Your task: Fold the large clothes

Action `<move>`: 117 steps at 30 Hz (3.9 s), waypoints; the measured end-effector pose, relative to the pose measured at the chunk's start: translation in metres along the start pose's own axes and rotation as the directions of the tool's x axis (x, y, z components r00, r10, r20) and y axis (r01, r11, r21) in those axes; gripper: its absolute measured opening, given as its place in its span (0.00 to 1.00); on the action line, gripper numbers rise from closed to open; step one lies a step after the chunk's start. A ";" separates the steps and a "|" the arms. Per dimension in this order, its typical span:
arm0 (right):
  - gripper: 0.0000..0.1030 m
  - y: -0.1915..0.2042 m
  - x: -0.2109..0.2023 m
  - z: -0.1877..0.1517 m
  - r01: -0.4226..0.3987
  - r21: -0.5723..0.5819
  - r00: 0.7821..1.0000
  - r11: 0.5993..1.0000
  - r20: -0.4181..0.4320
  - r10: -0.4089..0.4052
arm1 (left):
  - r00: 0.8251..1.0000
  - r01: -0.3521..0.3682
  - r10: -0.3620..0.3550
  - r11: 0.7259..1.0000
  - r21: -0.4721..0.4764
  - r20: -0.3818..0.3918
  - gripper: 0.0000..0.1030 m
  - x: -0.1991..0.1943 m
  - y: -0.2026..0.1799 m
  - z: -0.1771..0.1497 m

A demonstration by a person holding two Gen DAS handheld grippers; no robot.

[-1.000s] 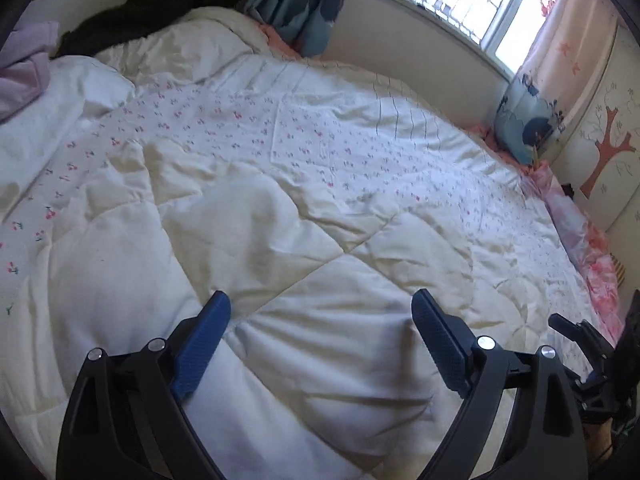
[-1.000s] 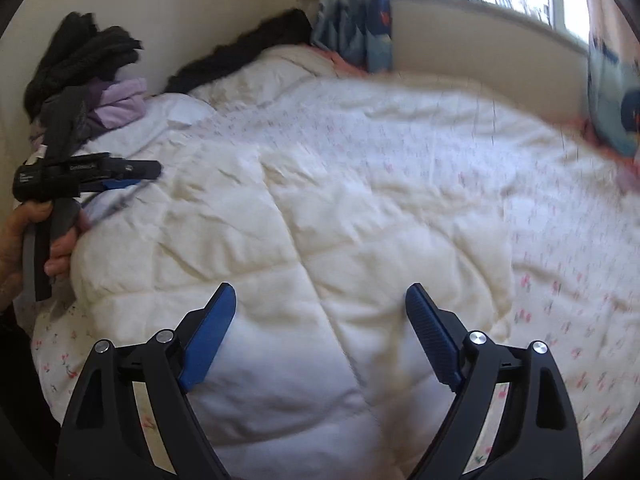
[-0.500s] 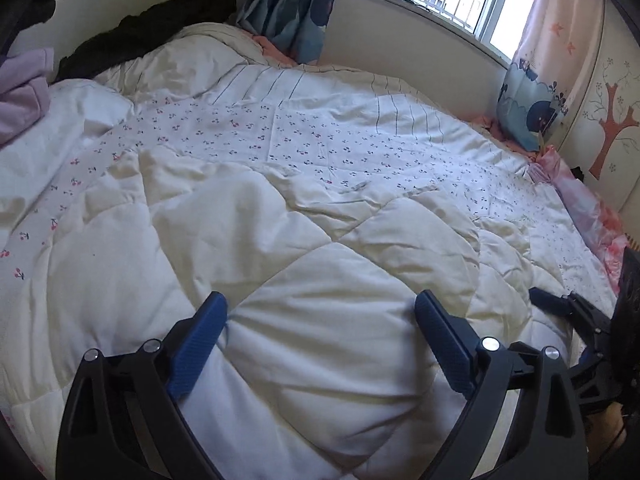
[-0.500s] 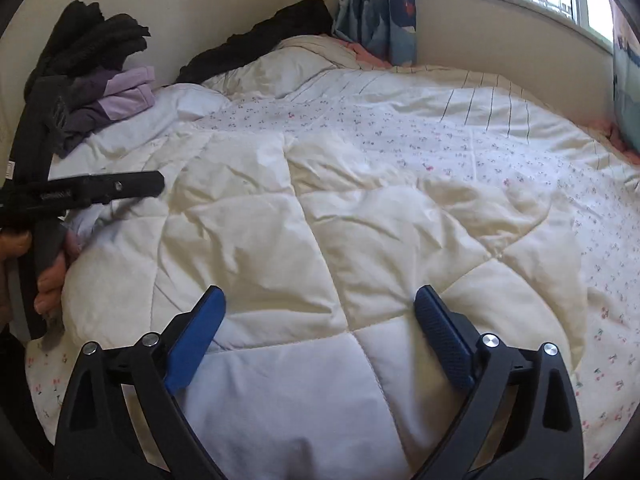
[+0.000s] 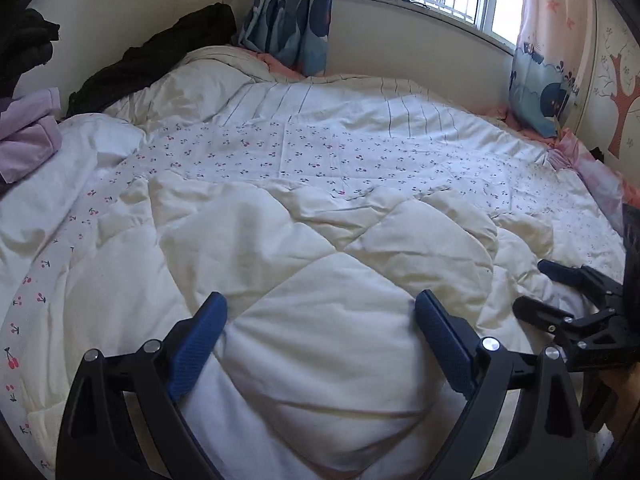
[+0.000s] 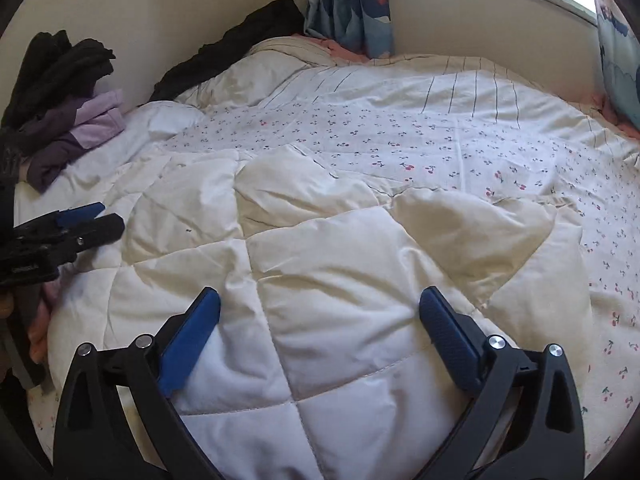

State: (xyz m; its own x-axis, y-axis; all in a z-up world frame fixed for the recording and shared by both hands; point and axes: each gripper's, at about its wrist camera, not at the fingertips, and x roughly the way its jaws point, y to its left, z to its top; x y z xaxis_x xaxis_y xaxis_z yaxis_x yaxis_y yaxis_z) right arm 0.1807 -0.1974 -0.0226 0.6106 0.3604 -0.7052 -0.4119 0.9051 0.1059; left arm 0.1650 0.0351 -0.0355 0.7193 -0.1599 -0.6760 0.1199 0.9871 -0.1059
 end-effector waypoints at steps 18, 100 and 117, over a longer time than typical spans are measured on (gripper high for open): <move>0.93 0.014 -0.067 -0.020 0.009 0.018 0.997 1.000 0.082 -0.010 | 0.998 0.059 -0.059 0.998 -0.027 -0.008 0.89 0.001 0.009 -0.003; 0.93 0.045 -0.115 -0.101 0.103 -0.029 0.993 0.994 -0.048 -0.105 | 0.995 -0.097 0.093 0.978 -0.185 -0.034 0.93 -0.062 0.084 -0.042; 0.93 0.001 -0.171 -0.161 0.009 0.278 0.997 0.961 -0.071 0.012 | 0.993 0.059 -0.109 0.771 -0.635 -0.040 0.93 -0.114 0.181 -0.099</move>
State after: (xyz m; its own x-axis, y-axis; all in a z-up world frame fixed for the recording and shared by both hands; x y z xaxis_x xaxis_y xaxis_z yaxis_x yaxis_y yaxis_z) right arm -0.0330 -0.2946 -0.0150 0.5558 0.3539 -0.7522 -0.2026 0.9352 0.2903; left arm 0.0372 0.2329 -0.0499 0.6737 -0.2664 -0.6893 -0.2994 0.7544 -0.5842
